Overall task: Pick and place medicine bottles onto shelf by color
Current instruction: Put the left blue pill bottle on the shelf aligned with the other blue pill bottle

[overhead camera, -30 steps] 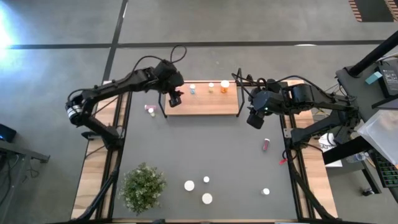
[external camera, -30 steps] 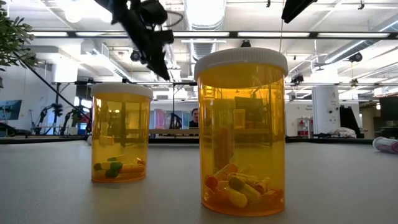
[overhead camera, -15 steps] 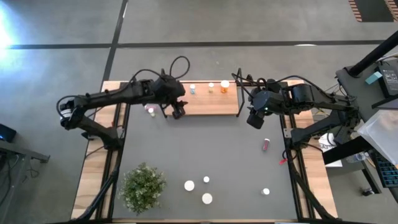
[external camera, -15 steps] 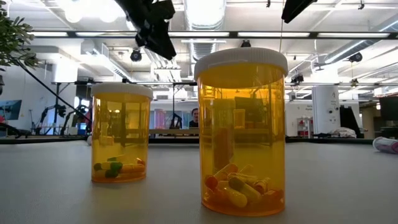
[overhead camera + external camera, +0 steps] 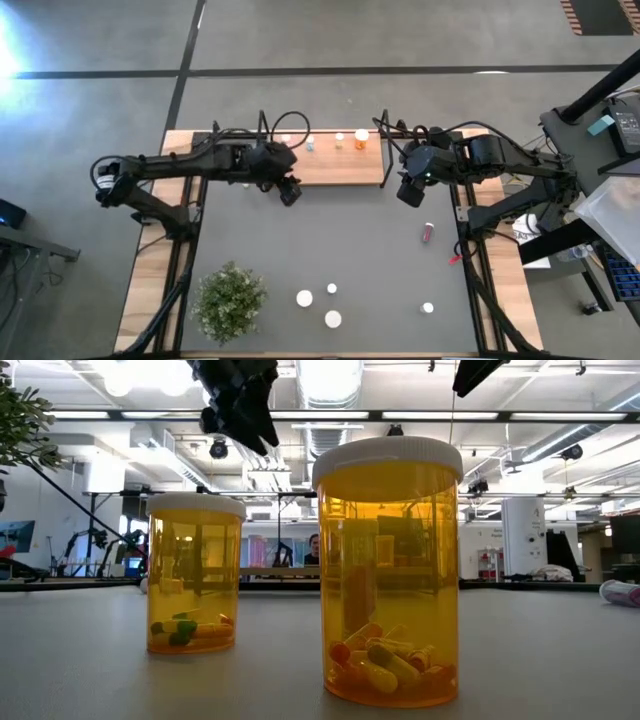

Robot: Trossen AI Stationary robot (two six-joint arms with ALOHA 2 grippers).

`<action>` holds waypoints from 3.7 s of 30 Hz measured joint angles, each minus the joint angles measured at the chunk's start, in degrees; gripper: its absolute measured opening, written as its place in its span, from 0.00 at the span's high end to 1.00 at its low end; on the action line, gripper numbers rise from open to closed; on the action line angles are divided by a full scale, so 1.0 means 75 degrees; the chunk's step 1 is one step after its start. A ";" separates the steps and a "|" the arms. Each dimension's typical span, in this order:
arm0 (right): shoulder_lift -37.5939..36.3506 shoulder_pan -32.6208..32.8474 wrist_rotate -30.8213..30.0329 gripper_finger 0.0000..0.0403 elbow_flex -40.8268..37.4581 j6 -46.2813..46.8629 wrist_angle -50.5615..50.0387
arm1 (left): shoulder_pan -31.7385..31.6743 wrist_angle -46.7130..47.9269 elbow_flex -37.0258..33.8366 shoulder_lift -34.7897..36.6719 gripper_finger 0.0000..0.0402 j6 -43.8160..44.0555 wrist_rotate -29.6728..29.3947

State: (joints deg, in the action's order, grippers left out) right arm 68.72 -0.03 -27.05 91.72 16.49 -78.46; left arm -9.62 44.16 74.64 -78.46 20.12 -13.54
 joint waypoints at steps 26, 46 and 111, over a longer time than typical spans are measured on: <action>-0.0002 0.0003 0.0000 0.46 0.0000 -0.0003 0.0000 | 0.1452 0.1145 -0.0022 -0.0877 0.55 0.6589 0.0568; -0.0002 0.0003 0.0000 0.46 0.0000 0.0000 0.0000 | 0.2795 -0.1622 -0.0025 -0.2441 0.55 0.5081 0.0475; -0.0002 0.0001 0.0000 0.46 0.0000 -0.0001 0.0000 | 0.4455 -0.4890 -0.0497 -0.4197 0.45 -0.0925 0.0272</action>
State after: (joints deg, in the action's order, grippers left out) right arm 68.71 -0.03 -27.05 91.72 16.48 -78.46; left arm 23.79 7.49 70.91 -109.93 13.18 -11.50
